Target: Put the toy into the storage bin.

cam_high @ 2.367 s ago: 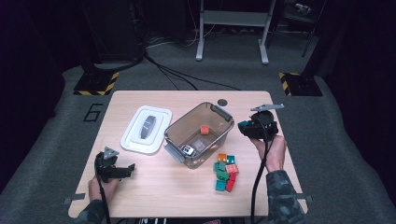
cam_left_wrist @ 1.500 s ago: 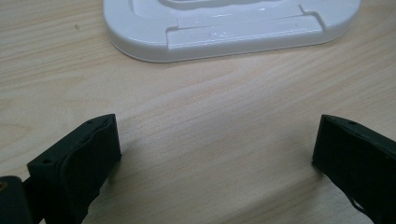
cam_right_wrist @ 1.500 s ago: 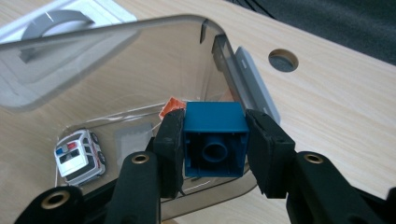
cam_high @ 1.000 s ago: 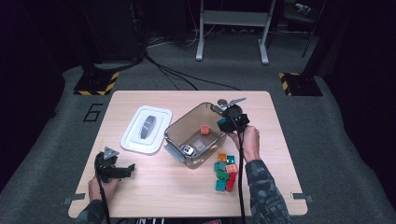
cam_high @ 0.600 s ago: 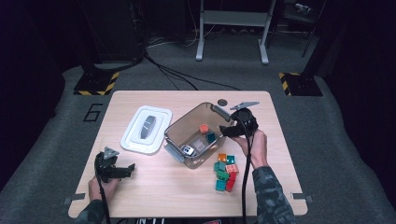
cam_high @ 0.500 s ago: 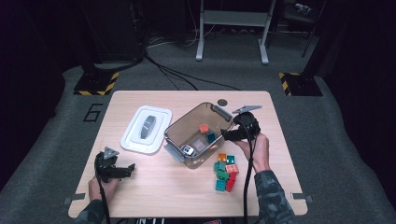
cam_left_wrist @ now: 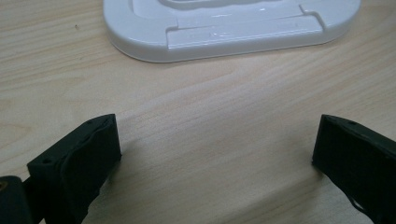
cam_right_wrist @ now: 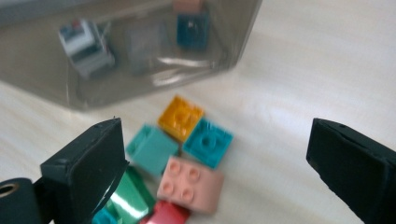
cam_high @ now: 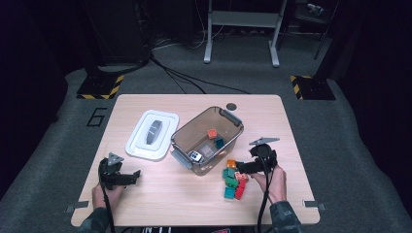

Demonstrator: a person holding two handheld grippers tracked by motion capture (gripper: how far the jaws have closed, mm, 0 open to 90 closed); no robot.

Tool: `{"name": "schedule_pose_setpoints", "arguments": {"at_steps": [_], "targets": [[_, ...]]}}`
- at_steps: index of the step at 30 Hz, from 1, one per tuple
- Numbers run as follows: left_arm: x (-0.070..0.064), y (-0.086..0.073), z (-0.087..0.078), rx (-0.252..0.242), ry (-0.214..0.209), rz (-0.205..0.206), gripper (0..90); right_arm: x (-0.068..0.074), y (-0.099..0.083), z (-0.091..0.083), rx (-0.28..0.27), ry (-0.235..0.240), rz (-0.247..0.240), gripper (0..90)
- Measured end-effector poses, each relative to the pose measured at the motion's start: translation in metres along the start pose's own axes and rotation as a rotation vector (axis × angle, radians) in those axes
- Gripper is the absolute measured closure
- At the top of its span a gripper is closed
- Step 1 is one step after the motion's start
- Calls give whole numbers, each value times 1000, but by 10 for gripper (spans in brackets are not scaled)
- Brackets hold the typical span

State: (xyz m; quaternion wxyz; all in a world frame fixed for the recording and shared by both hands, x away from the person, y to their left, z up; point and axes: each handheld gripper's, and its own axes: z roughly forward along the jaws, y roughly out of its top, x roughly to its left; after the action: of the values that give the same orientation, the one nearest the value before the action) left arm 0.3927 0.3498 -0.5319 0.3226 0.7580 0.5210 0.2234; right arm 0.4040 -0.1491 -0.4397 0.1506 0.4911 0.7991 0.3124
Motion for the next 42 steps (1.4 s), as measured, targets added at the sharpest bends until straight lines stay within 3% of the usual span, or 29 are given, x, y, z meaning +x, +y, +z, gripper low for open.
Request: {"name": "schedule_pose_setpoints", "arguments": {"at_steps": [5,6,13,16,17,18,21,22,26,32,33,34,37,42], "targets": [[0,0,0,0,0,0,5,-6,-19,11,38,-24,36,85],[0,0,0,0,0,0,5,-8,-21,14,39,-24,62,93],[0,0,0,0,0,0,6,-18,-18,32,44,-38,116,120],[0,0,0,0,0,0,5,-20,-16,41,44,-50,111,160],[0,0,0,0,0,0,6,-18,-15,43,68,-53,139,176],[0,0,0,0,0,0,6,-19,-15,46,62,-55,124,188],[0,0,0,0,0,0,5,-19,-14,50,76,-65,148,236],[0,0,0,0,0,0,6,-21,-14,53,67,-69,120,240],[0,0,0,0,0,1,6,-21,-13,55,86,-73,160,248],[0,0,0,0,0,0,6,-26,-13,52,88,-107,154,257],[0,0,0,0,0,0,6,-30,-13,52,75,-111,134,258],[0,0,0,0,0,0,6,-31,-13,50,79,-113,163,253],[0,0,0,0,0,0,6,-36,-11,44,42,-100,171,224],[0,0,0,0,-2,-1,6,-28,-7,44,30,-79,171,157]]}}
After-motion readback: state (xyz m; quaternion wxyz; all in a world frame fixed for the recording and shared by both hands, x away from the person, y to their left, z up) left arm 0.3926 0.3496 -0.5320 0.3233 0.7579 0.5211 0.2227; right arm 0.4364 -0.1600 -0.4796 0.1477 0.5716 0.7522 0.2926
